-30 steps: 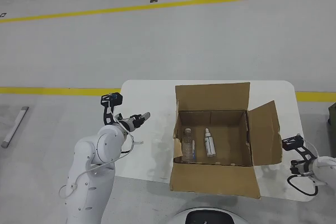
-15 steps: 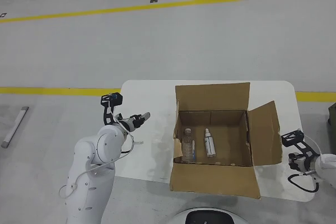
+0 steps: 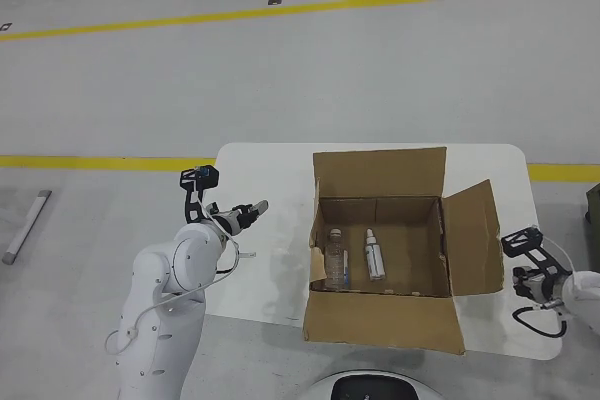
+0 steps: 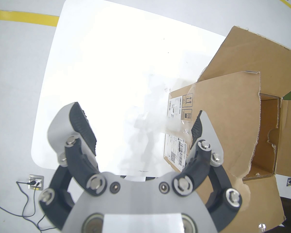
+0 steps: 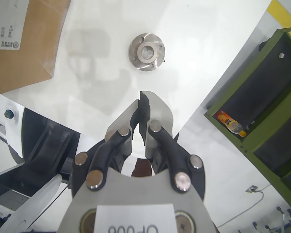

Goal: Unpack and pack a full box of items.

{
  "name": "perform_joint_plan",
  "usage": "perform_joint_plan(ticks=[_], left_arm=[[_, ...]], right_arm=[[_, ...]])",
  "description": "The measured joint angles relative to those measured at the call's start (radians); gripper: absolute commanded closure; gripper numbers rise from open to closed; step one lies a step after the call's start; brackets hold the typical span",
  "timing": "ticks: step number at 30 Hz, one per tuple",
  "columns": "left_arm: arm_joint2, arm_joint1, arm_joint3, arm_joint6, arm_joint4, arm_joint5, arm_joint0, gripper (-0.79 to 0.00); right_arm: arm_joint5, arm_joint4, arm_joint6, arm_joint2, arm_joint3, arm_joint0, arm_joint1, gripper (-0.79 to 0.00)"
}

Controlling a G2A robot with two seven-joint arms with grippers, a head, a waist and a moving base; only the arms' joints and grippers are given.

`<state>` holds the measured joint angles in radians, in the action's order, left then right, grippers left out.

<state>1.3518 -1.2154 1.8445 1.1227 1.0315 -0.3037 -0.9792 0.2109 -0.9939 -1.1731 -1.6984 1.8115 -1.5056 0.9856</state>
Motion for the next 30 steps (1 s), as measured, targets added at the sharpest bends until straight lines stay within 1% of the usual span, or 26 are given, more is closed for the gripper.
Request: perform_joint_plan(ticks=[1,2,4,5,8,11,13,20,30], left_arm=[[0.0,0.0,0.0,0.0,0.0,0.0,0.0,-0.785],[0.0,0.0,0.0,0.0,0.0,0.0,0.0,-0.785],[0.0,0.0,0.0,0.0,0.0,0.0,0.0,-0.785],[0.0,0.0,0.0,0.0,0.0,0.0,0.0,-0.785],[0.0,0.0,0.0,0.0,0.0,0.0,0.0,-0.785],[0.0,0.0,0.0,0.0,0.0,0.0,0.0,-0.785],[0.0,0.0,0.0,0.0,0.0,0.0,0.0,-0.785],[0.0,0.0,0.0,0.0,0.0,0.0,0.0,-0.785],[0.0,0.0,0.0,0.0,0.0,0.0,0.0,-0.785]], right_arm=[[0.004,-0.013,-0.004,0.008,-0.01,0.018,-0.001,-0.172],[0.008,-0.024,-0.008,0.018,-0.02,0.035,-0.001,-0.188],[0.022,-0.041,-0.021,0.044,-0.049,0.076,-0.002,-0.277],[0.029,-0.039,-0.023,0.055,-0.063,0.093,-0.002,-0.289],[0.052,-0.041,-0.029,0.089,-0.115,0.143,-0.002,-0.369],[0.063,-0.063,-0.025,0.126,-0.164,0.187,-0.001,-0.36],[0.066,-0.085,-0.021,0.148,-0.19,0.213,-0.001,-0.372],[0.101,-0.067,0.008,0.201,-0.281,0.28,0.003,-0.379],[0.103,-0.089,0.056,0.294,-0.417,0.363,0.015,-0.369]])
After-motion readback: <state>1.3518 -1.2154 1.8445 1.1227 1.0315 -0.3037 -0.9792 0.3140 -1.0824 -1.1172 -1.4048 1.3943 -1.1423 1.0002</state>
